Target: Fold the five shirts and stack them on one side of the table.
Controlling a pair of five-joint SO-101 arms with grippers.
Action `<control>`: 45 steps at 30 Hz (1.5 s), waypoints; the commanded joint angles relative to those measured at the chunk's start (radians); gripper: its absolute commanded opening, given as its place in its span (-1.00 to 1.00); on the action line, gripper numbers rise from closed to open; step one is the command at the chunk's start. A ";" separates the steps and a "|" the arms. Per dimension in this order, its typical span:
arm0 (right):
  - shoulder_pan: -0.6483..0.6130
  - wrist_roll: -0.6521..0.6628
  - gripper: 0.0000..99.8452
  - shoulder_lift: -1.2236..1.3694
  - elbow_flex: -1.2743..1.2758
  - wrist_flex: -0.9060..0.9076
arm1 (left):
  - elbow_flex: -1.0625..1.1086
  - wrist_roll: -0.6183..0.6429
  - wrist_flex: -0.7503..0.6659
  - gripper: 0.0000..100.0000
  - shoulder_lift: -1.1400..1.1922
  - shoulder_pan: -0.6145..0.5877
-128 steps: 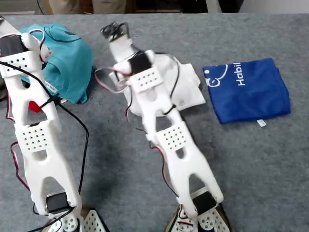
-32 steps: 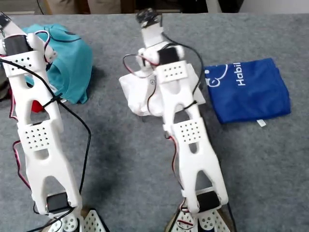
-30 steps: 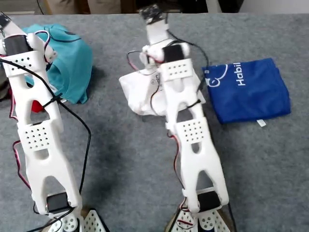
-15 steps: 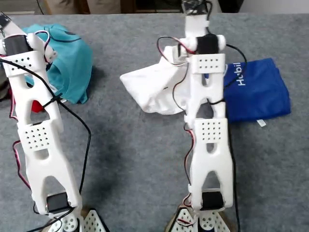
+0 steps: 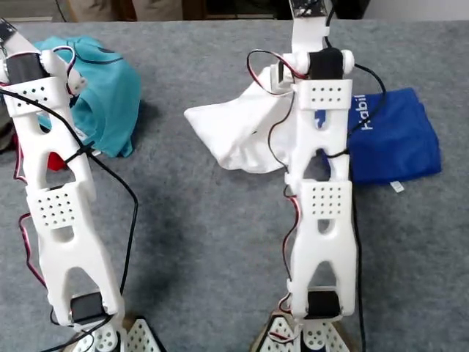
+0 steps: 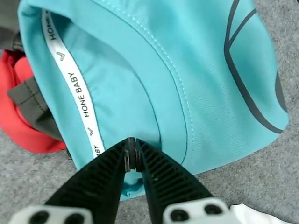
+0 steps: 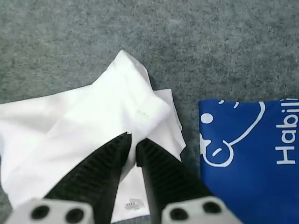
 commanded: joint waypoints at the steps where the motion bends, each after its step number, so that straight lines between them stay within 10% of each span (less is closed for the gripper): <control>1: 0.004 -0.006 -0.99 -0.153 0.133 0.018 | -0.040 0.005 0.003 -0.96 -0.013 0.014; 11: -0.001 -0.008 -0.98 -0.410 0.680 0.015 | -0.041 0.005 0.003 -0.96 -0.013 0.012; 19: 0.016 -0.003 -0.31 -0.423 0.754 0.015 | -0.041 0.005 0.003 -0.96 -0.013 0.012; 27: 0.019 -0.018 -1.00 -0.415 0.519 -0.003 | -0.041 0.005 0.006 -0.96 -0.013 0.023; 34: -0.117 -0.097 -0.98 -0.383 0.542 -0.025 | -0.041 0.005 0.011 -0.96 -0.025 0.160; 45: 0.064 -0.150 -0.99 -0.173 0.720 -0.080 | -0.081 0.051 -0.144 -0.96 0.091 0.557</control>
